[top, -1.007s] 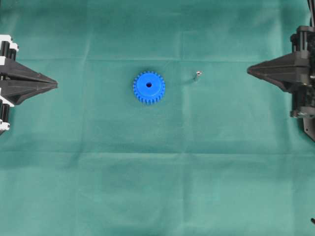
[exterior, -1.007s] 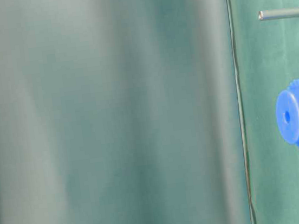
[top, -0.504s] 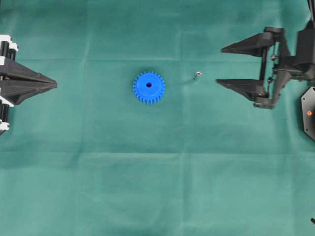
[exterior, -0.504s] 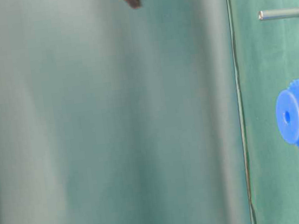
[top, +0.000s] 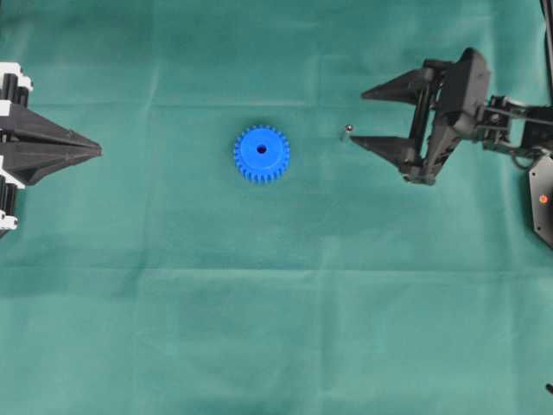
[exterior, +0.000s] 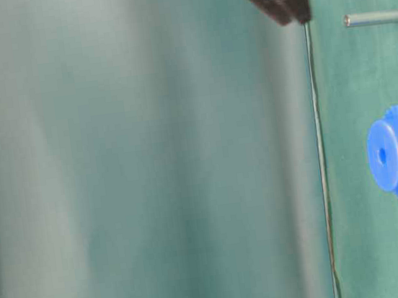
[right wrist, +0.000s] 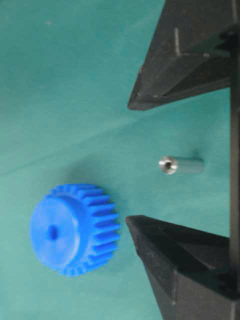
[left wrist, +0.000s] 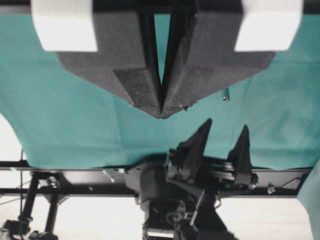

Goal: Insert the shaft placed at a random location into the center hole of the medium gear at another random location.
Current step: 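Move the right gripper left over the upright silver shaft, fingers open, then close the right gripper on the silver shaft and lift it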

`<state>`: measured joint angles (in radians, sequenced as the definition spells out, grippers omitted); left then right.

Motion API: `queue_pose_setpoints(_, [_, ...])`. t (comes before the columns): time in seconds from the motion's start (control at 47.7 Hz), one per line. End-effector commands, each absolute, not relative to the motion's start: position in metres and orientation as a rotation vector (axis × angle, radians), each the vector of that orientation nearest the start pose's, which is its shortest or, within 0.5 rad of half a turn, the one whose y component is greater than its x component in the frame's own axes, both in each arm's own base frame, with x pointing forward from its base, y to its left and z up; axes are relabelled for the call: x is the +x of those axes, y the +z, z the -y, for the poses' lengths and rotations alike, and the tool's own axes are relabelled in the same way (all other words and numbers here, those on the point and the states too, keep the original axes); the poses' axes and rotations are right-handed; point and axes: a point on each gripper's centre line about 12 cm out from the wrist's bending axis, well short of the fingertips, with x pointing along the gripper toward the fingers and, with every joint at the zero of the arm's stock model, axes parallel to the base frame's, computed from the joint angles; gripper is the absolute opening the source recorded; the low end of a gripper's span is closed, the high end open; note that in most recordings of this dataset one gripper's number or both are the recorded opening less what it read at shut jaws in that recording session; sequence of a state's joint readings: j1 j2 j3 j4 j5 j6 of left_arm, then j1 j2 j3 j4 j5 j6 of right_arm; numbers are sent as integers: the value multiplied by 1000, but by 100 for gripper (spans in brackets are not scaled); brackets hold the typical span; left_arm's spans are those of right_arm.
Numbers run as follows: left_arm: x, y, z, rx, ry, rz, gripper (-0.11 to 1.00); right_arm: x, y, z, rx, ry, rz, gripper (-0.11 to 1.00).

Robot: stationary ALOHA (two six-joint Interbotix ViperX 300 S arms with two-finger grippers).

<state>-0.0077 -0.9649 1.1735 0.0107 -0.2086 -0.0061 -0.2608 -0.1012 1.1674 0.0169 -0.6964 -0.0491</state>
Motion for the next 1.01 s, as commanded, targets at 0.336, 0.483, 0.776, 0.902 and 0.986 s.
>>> queue_pose_setpoints(0.336, [202,290,2,4,-12,9,0,291,99,84,14,-288,-406,87])
queue_pose_setpoints(0.483, [202,288,2,3,-8,-9,0,291,96,84,16,-287,-417,87])
queue_pose_setpoints(0.776, [202,287,1,1,-7,-15,0,292,97,84,16,-288,-407,79])
queue_pose_setpoints(0.902, [202,287,1,1,-7,-15,0,292,97,85,20,-289,-405,56])
queue_pose_setpoints(0.986, [202,287,1,1,-7,-15,0,292,97,84,19,-288,-404,35])
